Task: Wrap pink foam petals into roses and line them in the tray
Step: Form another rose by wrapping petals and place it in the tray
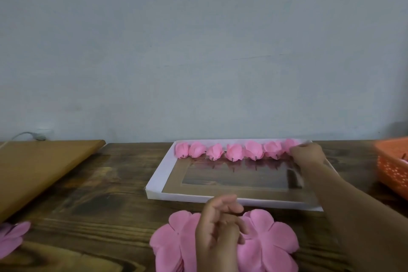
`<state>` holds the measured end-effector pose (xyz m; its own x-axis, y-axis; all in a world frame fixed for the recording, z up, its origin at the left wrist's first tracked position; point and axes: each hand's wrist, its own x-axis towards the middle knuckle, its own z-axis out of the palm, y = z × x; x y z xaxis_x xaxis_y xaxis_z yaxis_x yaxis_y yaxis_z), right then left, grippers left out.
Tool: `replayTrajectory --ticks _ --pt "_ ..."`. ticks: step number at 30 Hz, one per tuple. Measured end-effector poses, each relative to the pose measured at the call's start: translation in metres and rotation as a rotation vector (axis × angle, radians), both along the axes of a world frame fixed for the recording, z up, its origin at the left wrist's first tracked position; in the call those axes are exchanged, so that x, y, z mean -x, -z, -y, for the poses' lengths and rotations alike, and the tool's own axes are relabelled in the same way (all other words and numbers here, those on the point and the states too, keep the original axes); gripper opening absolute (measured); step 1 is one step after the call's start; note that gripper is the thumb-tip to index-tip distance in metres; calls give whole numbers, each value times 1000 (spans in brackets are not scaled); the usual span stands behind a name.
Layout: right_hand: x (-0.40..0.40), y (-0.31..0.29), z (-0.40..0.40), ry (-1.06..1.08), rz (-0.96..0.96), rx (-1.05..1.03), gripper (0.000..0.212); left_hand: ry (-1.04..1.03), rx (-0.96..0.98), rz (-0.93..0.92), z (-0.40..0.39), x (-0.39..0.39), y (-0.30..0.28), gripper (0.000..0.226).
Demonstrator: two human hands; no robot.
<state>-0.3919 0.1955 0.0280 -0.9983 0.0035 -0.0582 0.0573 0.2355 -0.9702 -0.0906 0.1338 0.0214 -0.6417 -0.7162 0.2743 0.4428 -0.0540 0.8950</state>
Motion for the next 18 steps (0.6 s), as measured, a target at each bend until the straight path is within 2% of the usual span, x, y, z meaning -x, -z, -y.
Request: replayTrajectory --ticks 3,6,9,11,16,18 --pt "6 1 -1 -48 -1 -53 13 4 -27 16 0 1 0 42" --pt "-4 -8 -3 -70 1 -125 1 -1 -24 32 -2 0 1 42" --pt "-12 -22 -11 -74 -25 -246 14 -7 -7 44 -1 -1 2 41" --pt "-22 -32 -17 -97 -62 -313 9 -7 -3 49 1 0 2 39" --pt "-63 -50 -36 -205 -336 -253 16 -33 -39 36 12 -1 -2 28" --pt "-93 -54 -45 -314 -419 -199 13 -44 -41 64 17 -2 -2 40"
